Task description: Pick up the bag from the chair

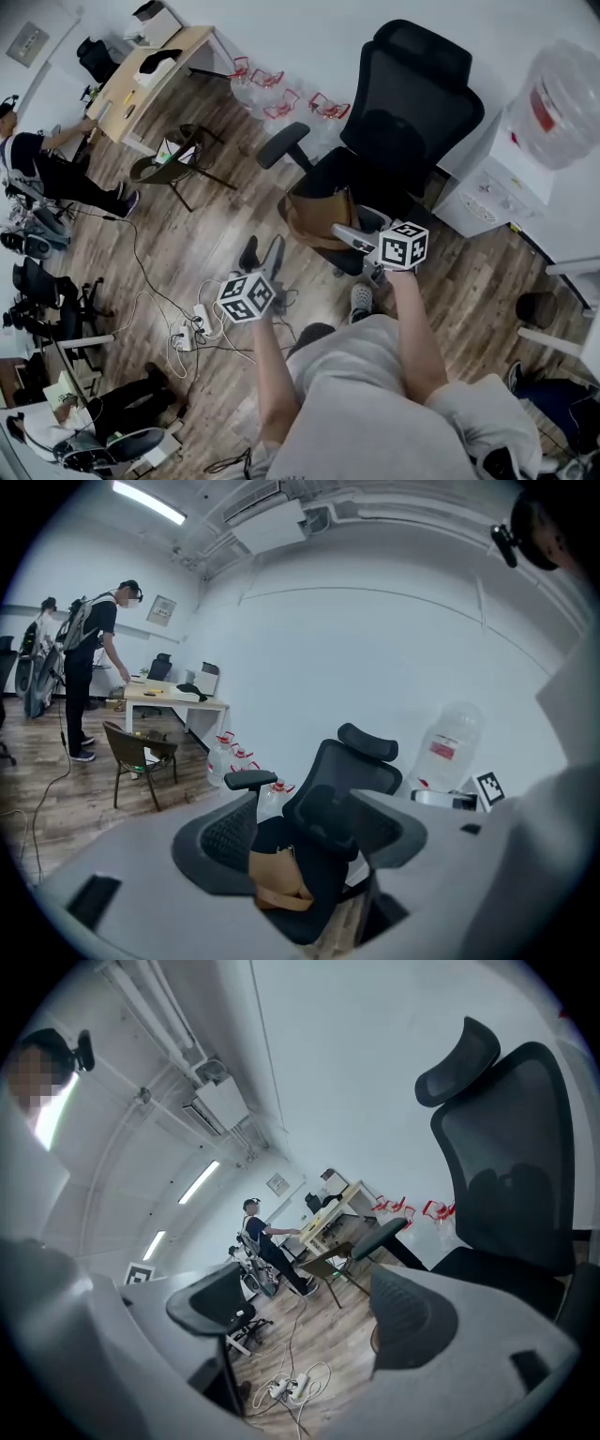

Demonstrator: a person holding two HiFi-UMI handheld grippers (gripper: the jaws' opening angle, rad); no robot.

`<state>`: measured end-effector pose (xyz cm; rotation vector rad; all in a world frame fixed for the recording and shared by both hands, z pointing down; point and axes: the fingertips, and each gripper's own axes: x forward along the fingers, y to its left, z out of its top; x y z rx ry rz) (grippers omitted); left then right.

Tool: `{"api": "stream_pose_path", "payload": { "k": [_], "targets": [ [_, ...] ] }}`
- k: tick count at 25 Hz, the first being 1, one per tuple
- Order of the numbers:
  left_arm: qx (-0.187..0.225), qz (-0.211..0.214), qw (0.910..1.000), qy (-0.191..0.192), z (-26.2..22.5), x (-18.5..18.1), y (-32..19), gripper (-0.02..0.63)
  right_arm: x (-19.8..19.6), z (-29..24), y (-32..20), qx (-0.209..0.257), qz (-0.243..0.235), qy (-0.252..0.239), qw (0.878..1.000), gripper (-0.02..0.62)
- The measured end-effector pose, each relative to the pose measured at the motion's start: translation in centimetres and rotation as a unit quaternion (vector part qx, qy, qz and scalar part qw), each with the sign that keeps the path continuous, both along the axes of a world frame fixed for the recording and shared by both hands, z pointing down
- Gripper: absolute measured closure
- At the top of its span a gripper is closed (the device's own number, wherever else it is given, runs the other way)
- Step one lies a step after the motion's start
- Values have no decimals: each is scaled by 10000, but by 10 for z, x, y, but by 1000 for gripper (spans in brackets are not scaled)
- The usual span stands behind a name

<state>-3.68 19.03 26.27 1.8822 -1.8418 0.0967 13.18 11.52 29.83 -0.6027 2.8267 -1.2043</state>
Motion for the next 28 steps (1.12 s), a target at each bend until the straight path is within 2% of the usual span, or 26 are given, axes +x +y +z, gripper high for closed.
{"api": "stream_pose_path", "payload": {
  "k": [6, 13, 15, 16, 19, 22, 28],
  "targets": [
    [-225, 111, 9997, 3, 21, 6, -13, 310, 6, 15, -5, -292, -106, -195, 9993, 181],
    [-410, 139, 9988, 229, 50, -10, -33, 317, -10, 44, -5, -291, -316, 289, 9987, 189],
    [-444, 156, 9986, 239, 55, -18, -42, 326, -14, 54, -10, -388, -375, 410, 9977, 227],
    [-446, 154, 9986, 249, 57, -24, -49, 327, -16, 57, -14, -457, -348, 418, 9975, 247],
    [-378, 67, 9987, 329, 57, -49, -73, 327, -27, 58, -33, -590, -119, 438, 9972, 245],
    [-370, 22, 9986, 379, 63, -78, -94, 327, -43, 70, -52, -656, 96, 704, 9953, 235],
    [-678, 414, 9958, 454, 93, -120, -125, 327, -75, 98, -84, -941, 343, 1295, 9865, 213]
  ]
}}
